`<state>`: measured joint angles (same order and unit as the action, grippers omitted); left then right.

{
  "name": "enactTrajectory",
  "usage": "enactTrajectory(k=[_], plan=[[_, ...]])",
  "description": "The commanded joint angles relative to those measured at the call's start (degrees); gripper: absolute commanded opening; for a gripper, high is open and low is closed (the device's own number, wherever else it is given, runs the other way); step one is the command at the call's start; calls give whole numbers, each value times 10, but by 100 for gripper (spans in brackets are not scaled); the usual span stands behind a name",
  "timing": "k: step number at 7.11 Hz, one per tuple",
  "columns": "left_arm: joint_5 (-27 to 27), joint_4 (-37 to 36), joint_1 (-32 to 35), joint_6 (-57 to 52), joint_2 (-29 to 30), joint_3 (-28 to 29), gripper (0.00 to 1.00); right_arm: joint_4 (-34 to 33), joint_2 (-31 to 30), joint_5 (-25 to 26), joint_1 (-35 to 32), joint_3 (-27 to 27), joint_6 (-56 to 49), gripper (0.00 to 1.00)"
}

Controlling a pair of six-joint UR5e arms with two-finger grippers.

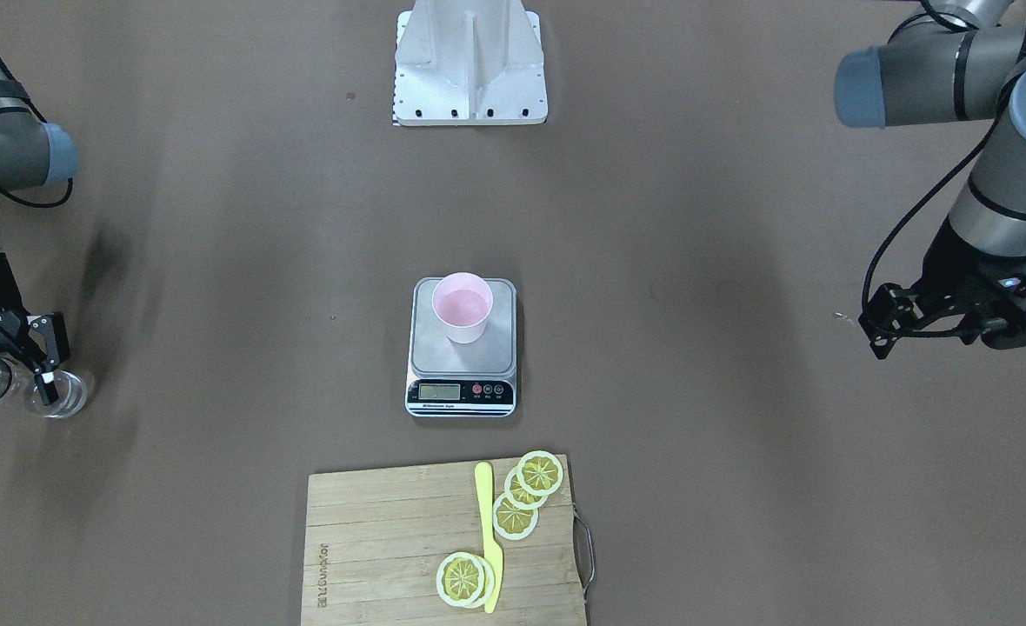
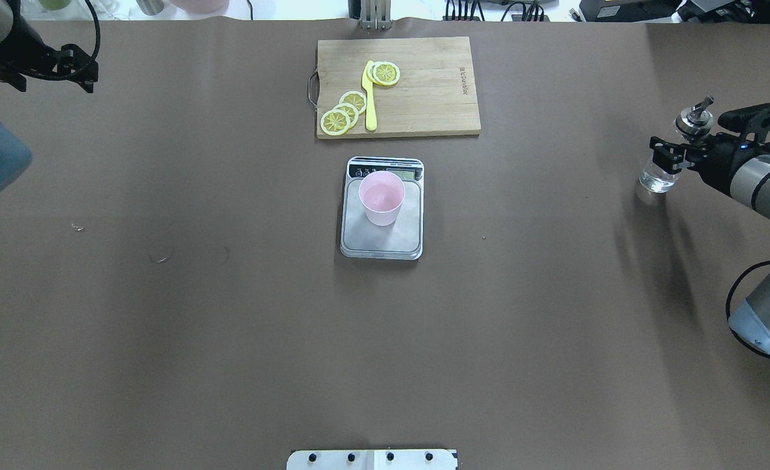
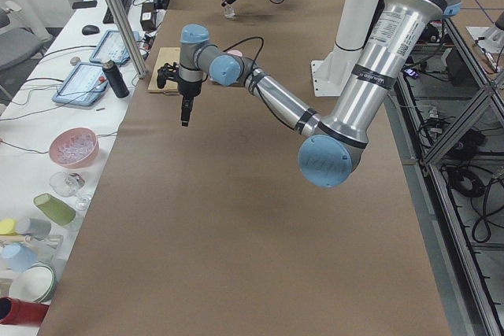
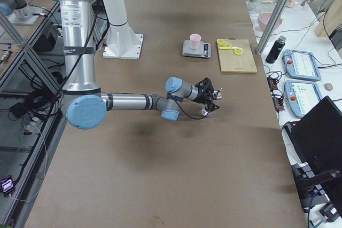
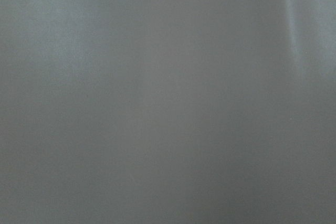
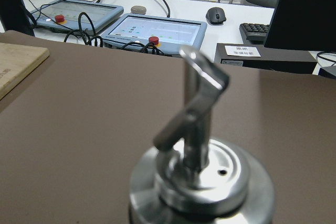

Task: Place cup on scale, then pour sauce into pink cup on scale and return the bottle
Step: 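Lower the bottle onto the table and open the right gripper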

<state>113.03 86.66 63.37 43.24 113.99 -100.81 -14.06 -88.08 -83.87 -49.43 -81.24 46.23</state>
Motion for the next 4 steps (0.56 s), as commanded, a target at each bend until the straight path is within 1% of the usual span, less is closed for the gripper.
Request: enactTrajectory(k=[1,2,3,4], plan=[[0,0,0,0,-1,0,99,1,3,-1,0,6,-4,0],[0,0,0,0,-1,0,99,1,3,-2,0,6,-8,20],[0,0,0,0,-1,0,99,1,4,-1,1,6,-8,81],[0,0,0,0,-1,1,99,-3,4,-3,1,0,-3,100]])
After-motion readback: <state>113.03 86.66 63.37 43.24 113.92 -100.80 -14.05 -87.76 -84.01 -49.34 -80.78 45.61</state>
